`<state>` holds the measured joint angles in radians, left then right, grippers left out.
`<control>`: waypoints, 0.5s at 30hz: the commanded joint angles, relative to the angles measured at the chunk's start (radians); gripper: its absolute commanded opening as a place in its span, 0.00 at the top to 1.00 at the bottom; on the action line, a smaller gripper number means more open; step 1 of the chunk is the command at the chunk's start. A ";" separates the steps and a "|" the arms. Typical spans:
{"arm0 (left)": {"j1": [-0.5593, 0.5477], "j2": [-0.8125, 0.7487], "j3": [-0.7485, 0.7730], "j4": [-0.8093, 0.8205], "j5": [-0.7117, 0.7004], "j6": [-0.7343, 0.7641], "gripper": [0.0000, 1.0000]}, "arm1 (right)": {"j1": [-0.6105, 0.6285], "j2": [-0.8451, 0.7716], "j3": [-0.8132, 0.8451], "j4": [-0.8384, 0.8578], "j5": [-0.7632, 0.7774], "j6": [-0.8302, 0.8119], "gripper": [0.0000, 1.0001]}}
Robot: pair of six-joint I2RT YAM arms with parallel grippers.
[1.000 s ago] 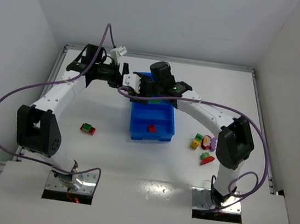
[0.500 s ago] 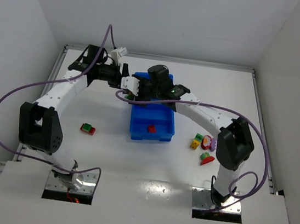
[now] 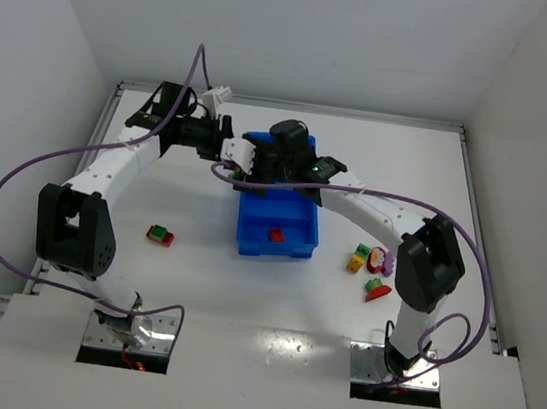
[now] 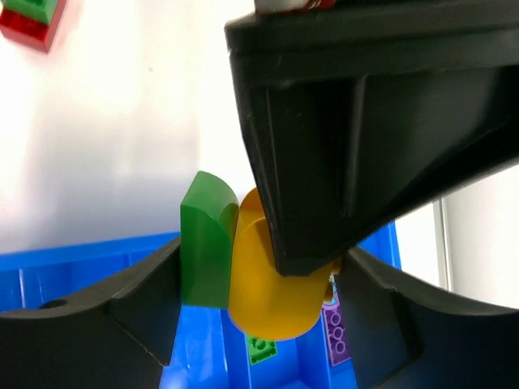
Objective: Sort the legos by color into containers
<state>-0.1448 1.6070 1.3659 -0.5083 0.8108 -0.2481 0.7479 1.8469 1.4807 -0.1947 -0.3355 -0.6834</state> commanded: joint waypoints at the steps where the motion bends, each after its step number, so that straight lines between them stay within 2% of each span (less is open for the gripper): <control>1: 0.025 -0.002 0.047 0.019 -0.031 0.010 0.87 | 0.016 -0.075 0.004 0.107 0.013 0.125 0.28; 4: 0.053 -0.024 0.047 0.019 -0.032 0.010 0.88 | 0.007 -0.084 0.013 0.146 0.024 0.218 0.12; 5: 0.053 -0.036 0.036 0.019 -0.032 0.010 0.88 | 0.007 -0.098 0.013 0.156 0.013 0.235 0.11; 10: 0.108 -0.056 0.036 0.019 -0.032 0.010 0.91 | -0.002 -0.135 0.026 0.179 -0.007 0.340 0.06; 15: 0.185 -0.116 0.027 0.028 -0.022 0.000 0.94 | -0.024 -0.146 0.075 0.153 -0.036 0.554 0.06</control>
<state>0.0010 1.5795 1.3682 -0.5079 0.7734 -0.2447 0.7414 1.7363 1.4975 -0.0746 -0.3302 -0.2977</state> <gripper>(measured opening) 0.432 0.938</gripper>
